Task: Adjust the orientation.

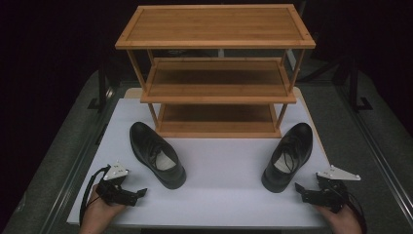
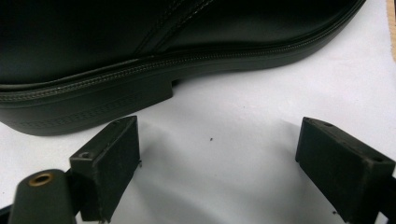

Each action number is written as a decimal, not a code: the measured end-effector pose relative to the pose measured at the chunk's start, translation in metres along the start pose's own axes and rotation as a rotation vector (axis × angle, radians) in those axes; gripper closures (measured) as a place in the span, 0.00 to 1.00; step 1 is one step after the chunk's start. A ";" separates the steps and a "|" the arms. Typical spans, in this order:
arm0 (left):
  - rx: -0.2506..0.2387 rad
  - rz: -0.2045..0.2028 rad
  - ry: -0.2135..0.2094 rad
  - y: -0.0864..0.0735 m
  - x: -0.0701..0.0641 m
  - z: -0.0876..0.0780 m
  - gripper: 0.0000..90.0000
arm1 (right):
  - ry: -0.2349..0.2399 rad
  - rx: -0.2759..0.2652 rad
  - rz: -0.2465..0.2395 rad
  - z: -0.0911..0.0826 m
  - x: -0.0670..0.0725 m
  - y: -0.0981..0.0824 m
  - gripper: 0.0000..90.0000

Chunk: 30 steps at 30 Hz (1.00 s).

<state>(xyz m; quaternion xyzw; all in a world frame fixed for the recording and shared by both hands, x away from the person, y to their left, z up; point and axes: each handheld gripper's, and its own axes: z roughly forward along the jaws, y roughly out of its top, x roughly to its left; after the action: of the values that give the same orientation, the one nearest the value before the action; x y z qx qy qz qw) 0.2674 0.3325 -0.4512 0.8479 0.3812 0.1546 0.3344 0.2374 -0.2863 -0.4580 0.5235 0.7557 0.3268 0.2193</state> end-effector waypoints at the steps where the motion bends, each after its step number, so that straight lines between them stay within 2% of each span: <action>1: 0.000 0.000 0.000 0.000 0.000 0.000 0.00 | 0.000 0.000 0.000 0.000 0.000 0.000 0.14; 17: -0.006 0.001 -0.001 0.000 0.000 -0.001 0.00 | 0.000 0.001 -0.001 0.000 0.000 0.000 0.14; 19: -0.016 -0.014 -0.009 0.000 0.001 -0.002 0.00 | -0.001 0.001 -0.001 0.000 0.000 0.000 0.14; 22: -0.032 -0.024 -0.016 0.000 0.002 -0.005 0.07 | 0.000 0.001 -0.001 0.000 0.000 0.000 0.14; 25: -0.042 -0.039 -0.017 0.001 0.003 -0.009 0.10 | 0.000 0.002 0.000 0.000 0.000 0.000 0.14; 26: -0.054 -0.052 -0.033 0.001 0.003 -0.012 0.17 | 0.000 0.003 0.000 0.000 0.000 0.000 0.14; 27: -0.064 -0.057 -0.038 0.001 0.004 -0.014 0.18 | 0.000 0.003 -0.001 0.000 0.000 0.000 0.14; 30: -0.055 -0.050 -0.038 0.003 0.005 -0.017 0.21 | 0.000 0.003 -0.001 0.000 0.000 0.000 0.14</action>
<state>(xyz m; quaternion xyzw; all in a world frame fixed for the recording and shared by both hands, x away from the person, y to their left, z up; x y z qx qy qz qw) 0.2635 0.3423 -0.4367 0.8314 0.3915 0.1405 0.3685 0.2378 -0.2862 -0.4578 0.5235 0.7565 0.3253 0.2186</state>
